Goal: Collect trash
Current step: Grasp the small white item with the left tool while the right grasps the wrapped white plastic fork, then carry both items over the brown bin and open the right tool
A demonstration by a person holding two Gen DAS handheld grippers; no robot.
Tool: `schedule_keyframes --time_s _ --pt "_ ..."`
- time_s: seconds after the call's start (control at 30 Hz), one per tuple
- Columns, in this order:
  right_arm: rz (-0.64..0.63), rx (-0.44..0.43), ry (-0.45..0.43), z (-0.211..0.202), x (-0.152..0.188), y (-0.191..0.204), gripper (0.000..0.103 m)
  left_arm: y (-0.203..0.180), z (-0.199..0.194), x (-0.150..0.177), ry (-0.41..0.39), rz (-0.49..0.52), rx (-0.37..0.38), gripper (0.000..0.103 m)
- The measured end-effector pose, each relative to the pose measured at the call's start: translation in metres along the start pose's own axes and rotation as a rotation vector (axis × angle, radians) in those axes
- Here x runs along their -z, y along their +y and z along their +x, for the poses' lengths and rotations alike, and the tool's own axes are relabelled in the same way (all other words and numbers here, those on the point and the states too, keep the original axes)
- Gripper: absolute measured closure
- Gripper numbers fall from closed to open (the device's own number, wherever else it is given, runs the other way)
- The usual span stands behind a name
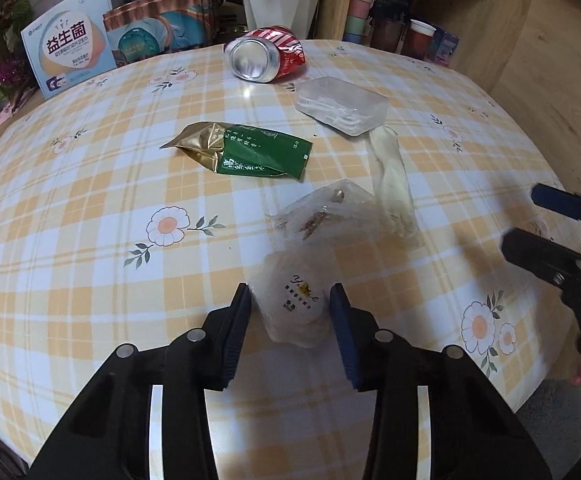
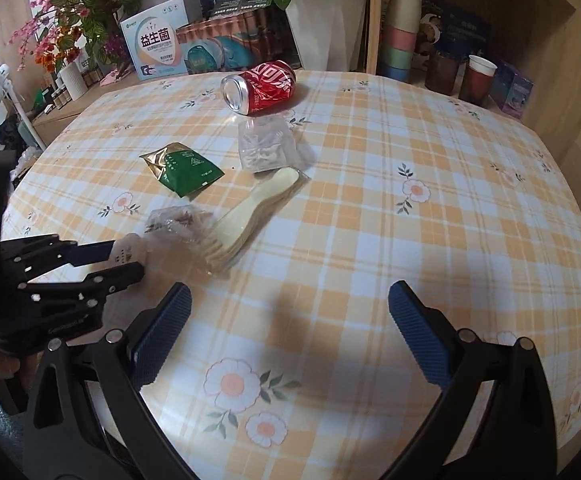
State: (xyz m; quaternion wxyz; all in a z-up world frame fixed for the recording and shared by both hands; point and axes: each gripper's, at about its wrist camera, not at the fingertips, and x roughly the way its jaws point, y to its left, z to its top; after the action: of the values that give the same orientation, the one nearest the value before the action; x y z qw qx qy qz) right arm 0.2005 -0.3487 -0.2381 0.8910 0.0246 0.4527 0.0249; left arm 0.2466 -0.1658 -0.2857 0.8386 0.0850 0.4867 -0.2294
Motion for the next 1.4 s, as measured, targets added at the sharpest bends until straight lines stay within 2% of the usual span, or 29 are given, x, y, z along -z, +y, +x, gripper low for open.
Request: schedule_keyframes --time_s 0.07,0.13,0.23,0.3,0.43,0.47,0.57,0.63,0.7,0.73,0.8,0.83,0.9,1.23,1.4 --pt "-0.002 -0.001 0.0 0.007 -0.006 0.0 0.007 0.008 -0.002 0.002 -0.002 -0.04 0.053 0.066" --pt "0.014 -0.005 -0.008 0.015 -0.013 -0.001 0.007 0.017 -0.007 0.005 -0.016 -0.082 0.073 0.07" --pt "0.08 -0.023 -0.01 0.029 -0.024 -0.005 0.009 0.032 -0.02 0.009 -0.048 -0.133 0.069 0.072" --pt "0.108 -0.029 0.002 0.04 -0.031 -0.005 0.02 0.042 -0.031 0.011 -0.074 -0.157 0.069 0.072" --pt "0.15 -0.038 0.023 0.064 -0.046 0.003 0.023 0.058 -0.054 0.016 -0.126 -0.209 0.062 0.073" --pt "0.153 -0.034 0.027 0.068 -0.049 0.005 0.026 0.063 -0.059 0.018 -0.137 -0.221 0.058 0.091" --pt "0.161 -0.028 0.034 0.078 -0.057 0.011 0.028 0.076 -0.066 0.024 -0.141 -0.265 0.048 0.091" --pt "0.163 -0.005 0.049 0.084 -0.061 0.015 0.036 0.081 -0.065 0.029 -0.136 -0.279 0.043 0.091" --pt "0.163 0.011 0.07 0.089 -0.062 0.017 0.055 0.085 -0.064 0.034 -0.131 -0.291 0.049 0.091" --pt "0.161 0.021 0.081 0.091 -0.061 0.018 0.056 0.087 -0.065 0.035 -0.132 -0.298 0.055 0.091" --pt "0.148 0.019 0.076 0.089 -0.059 0.019 0.072 0.089 -0.068 0.038 -0.143 -0.303 0.062 0.091" --pt "0.142 0.016 0.076 0.088 -0.057 0.019 0.074 0.09 -0.07 0.039 -0.147 -0.304 0.065 0.091" --pt "0.133 0.031 0.069 0.083 -0.054 0.017 0.085 0.09 -0.074 0.041 -0.154 -0.306 0.072 0.091" --pt "0.171 0.024 0.021 0.052 -0.038 -0.006 0.086 0.087 -0.095 0.046 -0.19 -0.314 0.082 0.091" --pt "0.172 -0.009 -0.021 0.027 -0.035 -0.002 0.086 0.083 -0.114 0.048 -0.219 -0.303 0.076 0.091"
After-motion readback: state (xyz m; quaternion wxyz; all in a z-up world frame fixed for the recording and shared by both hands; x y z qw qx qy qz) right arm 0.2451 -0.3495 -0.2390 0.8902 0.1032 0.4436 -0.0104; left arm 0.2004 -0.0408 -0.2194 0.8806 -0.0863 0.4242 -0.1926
